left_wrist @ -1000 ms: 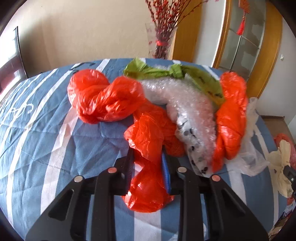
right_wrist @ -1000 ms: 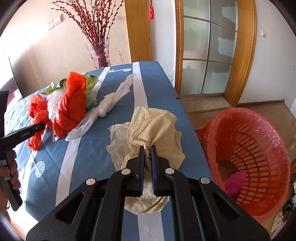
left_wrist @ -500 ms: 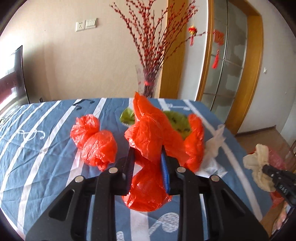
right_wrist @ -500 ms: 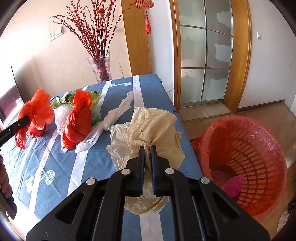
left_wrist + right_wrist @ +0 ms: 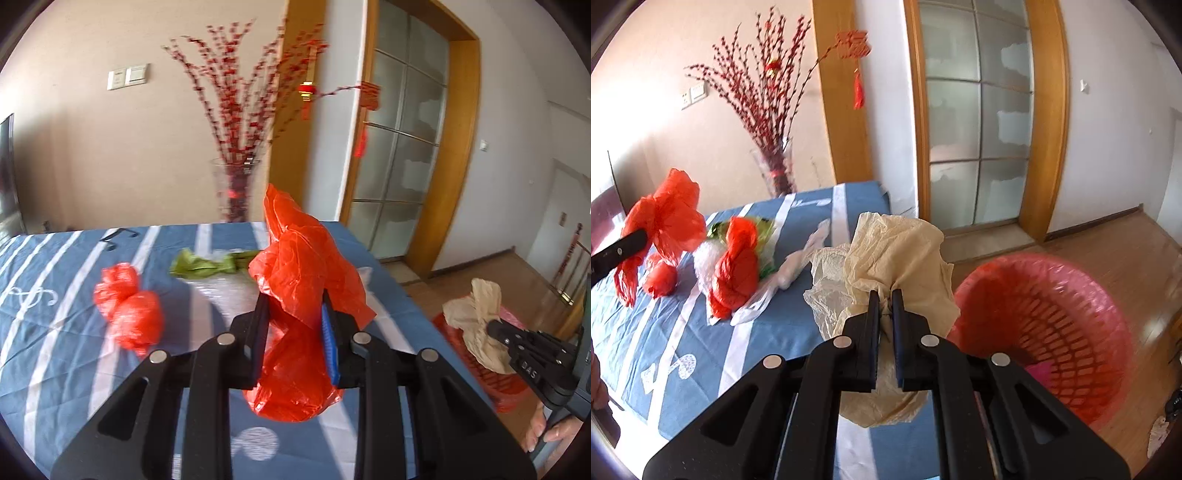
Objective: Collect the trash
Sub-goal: 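Carry both bags to the red basket and release them from both grippers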
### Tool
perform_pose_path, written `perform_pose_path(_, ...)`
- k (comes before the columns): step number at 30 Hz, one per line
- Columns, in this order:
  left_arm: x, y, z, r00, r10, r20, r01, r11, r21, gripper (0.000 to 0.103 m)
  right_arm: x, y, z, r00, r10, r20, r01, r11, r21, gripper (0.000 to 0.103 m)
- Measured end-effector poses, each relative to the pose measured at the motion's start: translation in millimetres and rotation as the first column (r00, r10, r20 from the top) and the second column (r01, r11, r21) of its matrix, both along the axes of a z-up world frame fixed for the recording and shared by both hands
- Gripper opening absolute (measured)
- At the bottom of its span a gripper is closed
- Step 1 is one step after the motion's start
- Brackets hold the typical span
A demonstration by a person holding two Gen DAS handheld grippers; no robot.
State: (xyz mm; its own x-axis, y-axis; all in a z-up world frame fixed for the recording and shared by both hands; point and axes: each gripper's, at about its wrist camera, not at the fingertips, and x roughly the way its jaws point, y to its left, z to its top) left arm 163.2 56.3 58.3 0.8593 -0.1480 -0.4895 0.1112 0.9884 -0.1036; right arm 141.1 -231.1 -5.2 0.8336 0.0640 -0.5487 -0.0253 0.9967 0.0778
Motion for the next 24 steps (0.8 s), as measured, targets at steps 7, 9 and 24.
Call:
perform_pose_path(7, 2.9, -45.8, -4.4, 0.993, -0.115, -0.013, 0.115, 0.993, -0.029, 0.026, -11.1, -33.5, 13.0, 0.994, -0.091, 0.056, 0.09, 0.996, 0.009, 0.007)
perform_pose_path(9, 4.8, -59.0, -7.6, 0.99, -0.142, -0.021, 0.142, 0.989, -0.033, 0.026, -12.9, -45.7, 13.8, 0.991, -0.12, 0.059, 0.119, 0.993, 0.014, 0.007)
perform_pose_path(24, 20.4, -176.4, -37.5, 0.921, -0.376, -0.101, 0.366, 0.925, -0.105, 0.027, -23.7, -128.2, -12.6, 0.954, -0.299, -0.021, 0.3, 0.95, 0.092, 0.007)
